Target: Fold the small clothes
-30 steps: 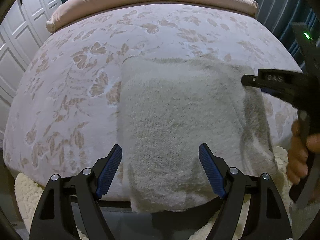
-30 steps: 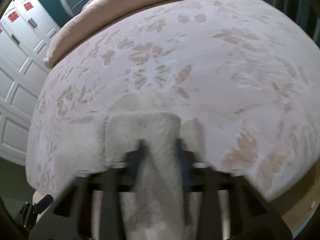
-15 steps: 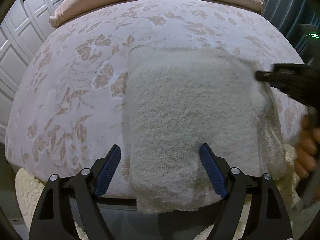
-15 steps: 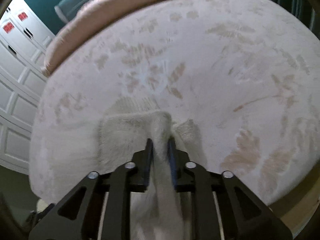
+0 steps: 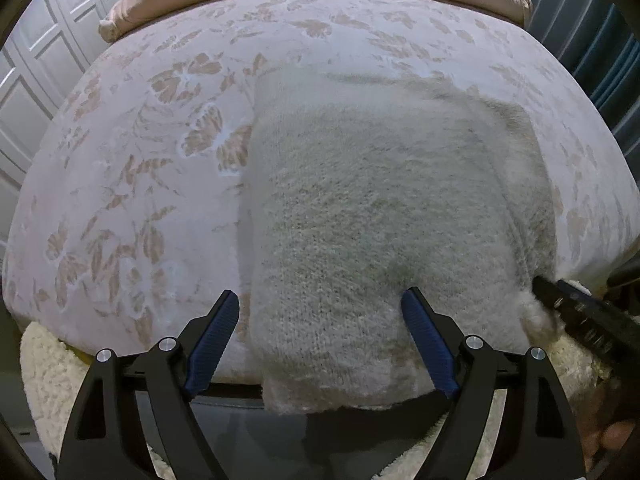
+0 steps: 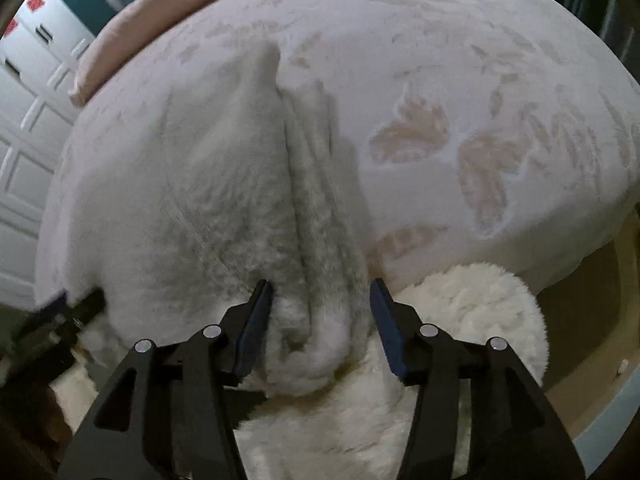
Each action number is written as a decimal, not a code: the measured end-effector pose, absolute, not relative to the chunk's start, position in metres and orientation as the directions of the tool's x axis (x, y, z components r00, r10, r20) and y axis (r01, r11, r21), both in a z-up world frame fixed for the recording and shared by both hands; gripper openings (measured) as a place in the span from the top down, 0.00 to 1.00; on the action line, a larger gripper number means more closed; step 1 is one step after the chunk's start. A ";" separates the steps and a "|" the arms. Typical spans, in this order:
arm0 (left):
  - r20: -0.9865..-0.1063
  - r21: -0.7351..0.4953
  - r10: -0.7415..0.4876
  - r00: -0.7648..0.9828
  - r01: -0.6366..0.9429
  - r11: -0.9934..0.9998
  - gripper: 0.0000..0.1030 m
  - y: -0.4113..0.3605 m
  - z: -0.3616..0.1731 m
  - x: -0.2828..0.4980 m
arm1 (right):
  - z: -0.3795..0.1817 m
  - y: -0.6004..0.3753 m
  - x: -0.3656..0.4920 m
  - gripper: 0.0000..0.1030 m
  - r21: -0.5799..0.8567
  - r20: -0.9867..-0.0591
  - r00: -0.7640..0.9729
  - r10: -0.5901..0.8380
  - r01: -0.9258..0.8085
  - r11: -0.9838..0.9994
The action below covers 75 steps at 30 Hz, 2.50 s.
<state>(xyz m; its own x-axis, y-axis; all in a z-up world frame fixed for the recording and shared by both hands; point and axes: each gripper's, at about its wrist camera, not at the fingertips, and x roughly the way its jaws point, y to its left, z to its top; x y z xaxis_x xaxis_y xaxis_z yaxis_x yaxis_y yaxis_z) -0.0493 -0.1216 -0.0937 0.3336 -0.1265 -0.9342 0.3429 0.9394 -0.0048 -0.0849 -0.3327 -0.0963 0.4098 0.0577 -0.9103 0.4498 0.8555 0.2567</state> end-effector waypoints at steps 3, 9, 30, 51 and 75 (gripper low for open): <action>-0.932 -0.025 -0.142 0.334 0.333 0.943 0.21 -0.120 -0.089 -0.050 | -0.077 -0.336 -0.079 0.37 0.246 -0.892 0.451 0.027 0.434 0.866; -0.935 -0.036 -0.146 0.322 0.323 0.946 0.21 -0.119 -0.089 -0.048 | -0.091 -0.344 -0.059 0.21 0.262 -0.896 0.441 0.053 0.427 0.866; -0.869 -0.439 -0.473 0.148 0.212 0.873 0.05 -0.096 -0.151 -0.001 | -0.134 -0.355 -0.029 0.04 0.491 -0.820 0.485 0.303 0.324 0.809; -0.642 -0.631 -0.745 0.182 0.427 0.648 0.53 -0.078 -0.021 -0.017 | 0.005 -0.326 -0.051 0.68 0.590 -0.638 0.710 0.300 0.201 0.782; -0.794 -0.414 -0.435 0.425 0.146 0.898 0.40 0.114 -0.069 0.045 | -0.063 -0.228 0.050 0.52 0.405 -0.821 0.542 0.179 0.332 0.852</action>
